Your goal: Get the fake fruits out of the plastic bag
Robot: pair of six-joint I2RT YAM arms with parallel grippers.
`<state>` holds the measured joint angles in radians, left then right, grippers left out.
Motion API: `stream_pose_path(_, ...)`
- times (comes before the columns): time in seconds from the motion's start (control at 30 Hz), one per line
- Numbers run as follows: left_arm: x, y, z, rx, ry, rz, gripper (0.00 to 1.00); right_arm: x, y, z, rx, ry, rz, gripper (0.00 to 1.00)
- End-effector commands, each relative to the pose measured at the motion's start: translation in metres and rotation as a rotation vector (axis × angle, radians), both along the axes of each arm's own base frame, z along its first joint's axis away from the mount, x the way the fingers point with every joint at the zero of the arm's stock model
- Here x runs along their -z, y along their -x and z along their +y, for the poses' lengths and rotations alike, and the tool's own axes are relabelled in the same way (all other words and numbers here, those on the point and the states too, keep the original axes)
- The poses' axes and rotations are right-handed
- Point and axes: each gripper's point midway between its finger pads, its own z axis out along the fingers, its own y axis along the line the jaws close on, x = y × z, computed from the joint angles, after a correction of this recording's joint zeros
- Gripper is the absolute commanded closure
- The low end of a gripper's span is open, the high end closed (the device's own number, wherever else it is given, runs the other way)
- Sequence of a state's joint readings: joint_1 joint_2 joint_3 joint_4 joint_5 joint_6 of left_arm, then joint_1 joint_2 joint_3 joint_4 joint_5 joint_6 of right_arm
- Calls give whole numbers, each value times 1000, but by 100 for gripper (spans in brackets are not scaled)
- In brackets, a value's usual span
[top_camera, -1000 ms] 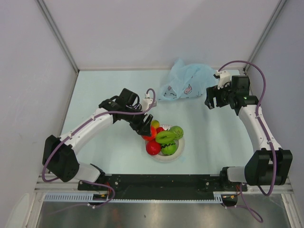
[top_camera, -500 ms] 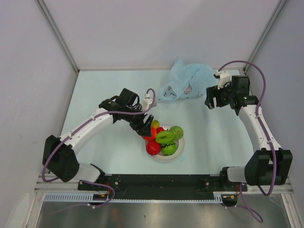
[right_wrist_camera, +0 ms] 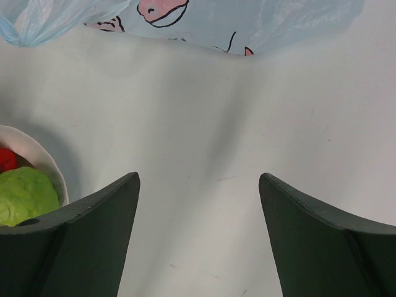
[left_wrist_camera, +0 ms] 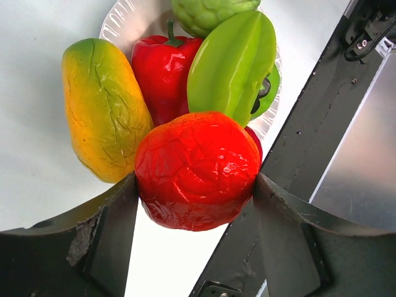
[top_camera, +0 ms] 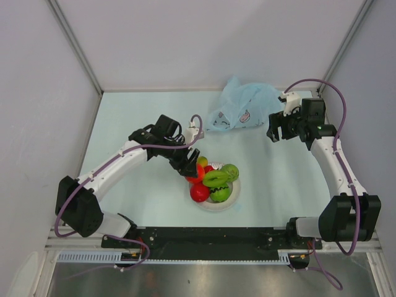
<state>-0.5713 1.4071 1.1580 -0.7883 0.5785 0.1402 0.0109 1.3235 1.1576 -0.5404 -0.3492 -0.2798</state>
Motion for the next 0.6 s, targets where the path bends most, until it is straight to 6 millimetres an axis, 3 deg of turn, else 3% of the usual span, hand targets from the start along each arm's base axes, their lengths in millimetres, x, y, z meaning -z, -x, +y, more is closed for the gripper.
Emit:
stream_pose_path(0.0,-15,-6,-8,1,39,-40,29,-4,-7,2,4,-21,-27,17)
stream_pose_path(0.3,-4,-2,-6,-31,17,10,19,-5,-6,1,5,-20,-28,17)
stream_pose_path(0.37,-3,-2,-5,-40,14,10,17,-5,-8,-8,30,-23,-28,17)
stream_pose_path(0.57,3,-6,0,-61,-16,-5,16,-4,-9,-8,31,-24,-26,17)
